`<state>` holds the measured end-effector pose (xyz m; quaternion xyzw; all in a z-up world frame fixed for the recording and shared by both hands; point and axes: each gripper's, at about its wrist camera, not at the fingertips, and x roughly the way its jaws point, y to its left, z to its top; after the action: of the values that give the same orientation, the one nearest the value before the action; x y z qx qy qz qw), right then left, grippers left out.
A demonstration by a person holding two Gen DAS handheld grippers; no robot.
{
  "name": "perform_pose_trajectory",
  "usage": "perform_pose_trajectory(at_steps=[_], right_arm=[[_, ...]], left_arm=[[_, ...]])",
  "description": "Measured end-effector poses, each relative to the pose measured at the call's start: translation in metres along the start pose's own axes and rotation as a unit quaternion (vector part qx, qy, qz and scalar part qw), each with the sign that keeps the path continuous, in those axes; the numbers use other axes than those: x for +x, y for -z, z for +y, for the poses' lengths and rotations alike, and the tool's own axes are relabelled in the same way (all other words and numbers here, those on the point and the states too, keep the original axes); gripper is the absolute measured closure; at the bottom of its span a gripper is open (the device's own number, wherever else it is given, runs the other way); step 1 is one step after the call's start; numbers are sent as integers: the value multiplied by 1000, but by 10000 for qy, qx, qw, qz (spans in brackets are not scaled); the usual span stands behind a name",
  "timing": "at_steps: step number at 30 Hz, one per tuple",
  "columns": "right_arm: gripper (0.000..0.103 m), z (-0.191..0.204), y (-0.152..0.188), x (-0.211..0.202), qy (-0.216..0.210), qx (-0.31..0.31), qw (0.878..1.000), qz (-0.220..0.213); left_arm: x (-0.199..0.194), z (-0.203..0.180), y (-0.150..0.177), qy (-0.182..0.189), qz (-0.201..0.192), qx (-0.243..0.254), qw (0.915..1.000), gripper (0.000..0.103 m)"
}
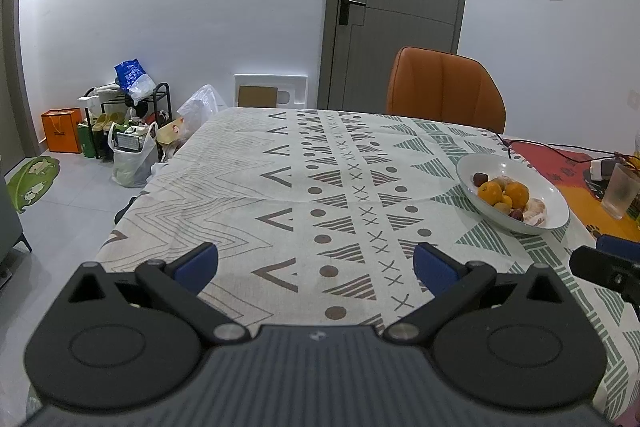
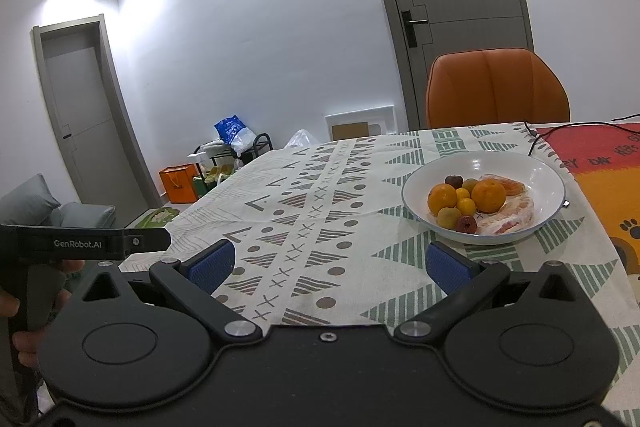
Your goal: Organize fruits
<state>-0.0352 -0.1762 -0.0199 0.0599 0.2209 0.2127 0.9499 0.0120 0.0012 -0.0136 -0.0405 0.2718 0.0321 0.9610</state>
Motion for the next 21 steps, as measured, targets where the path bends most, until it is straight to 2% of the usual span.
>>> perform_pose_trajectory(at_steps=[21], right_arm=[[0, -3, 2, 0, 56, 39, 10000, 26]], left_arm=[[0, 1, 0, 15, 1, -37, 10000, 0]])
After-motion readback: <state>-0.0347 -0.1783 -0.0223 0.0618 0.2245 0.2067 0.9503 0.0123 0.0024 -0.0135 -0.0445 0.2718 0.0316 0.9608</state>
